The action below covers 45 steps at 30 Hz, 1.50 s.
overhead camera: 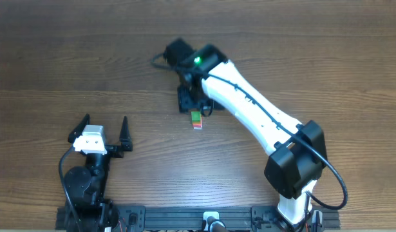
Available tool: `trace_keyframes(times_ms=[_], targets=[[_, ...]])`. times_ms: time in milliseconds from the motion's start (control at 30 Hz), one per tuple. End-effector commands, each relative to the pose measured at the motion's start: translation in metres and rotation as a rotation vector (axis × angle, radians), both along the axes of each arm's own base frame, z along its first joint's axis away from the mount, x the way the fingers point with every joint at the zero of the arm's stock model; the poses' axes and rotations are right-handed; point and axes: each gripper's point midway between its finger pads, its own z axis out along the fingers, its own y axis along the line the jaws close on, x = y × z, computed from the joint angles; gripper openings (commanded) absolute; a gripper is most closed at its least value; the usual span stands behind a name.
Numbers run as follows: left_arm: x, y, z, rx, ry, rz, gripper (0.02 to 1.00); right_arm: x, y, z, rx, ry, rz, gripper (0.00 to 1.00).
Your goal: Stack Cubes
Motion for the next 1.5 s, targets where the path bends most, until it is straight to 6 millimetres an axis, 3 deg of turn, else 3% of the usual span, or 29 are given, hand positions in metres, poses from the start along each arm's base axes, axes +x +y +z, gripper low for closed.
trace_keyframes(times_ms=[33,167,533,667,967,1267,1500], targets=[[0.0,0.0,-0.002,0.015,0.001,0.002,1.0,0.031,-0.001,0.005,-0.024,-0.015,0.033,0.726],[0.0,0.0,-0.002,0.015,0.001,0.003,1.0,0.052,0.0,-0.008,-0.028,-0.011,0.035,0.724],[0.0,0.0,-0.002,0.015,0.001,0.002,1.0,0.098,0.004,-0.08,-0.027,-0.015,0.069,0.678],[0.0,0.0,-0.002,0.015,0.001,0.002,1.0,0.11,0.007,-0.088,-0.012,-0.043,0.082,0.643],[0.0,0.0,-0.002,0.015,0.001,0.002,1.0,0.116,0.003,-0.095,-0.012,-0.045,0.07,0.63],[0.0,0.0,-0.002,0.015,0.001,0.003,1.0,0.113,0.002,-0.122,-0.037,0.001,0.072,0.63],[0.0,0.0,-0.002,0.015,0.001,0.002,1.0,0.113,0.003,-0.124,-0.036,0.0,0.069,0.588]])
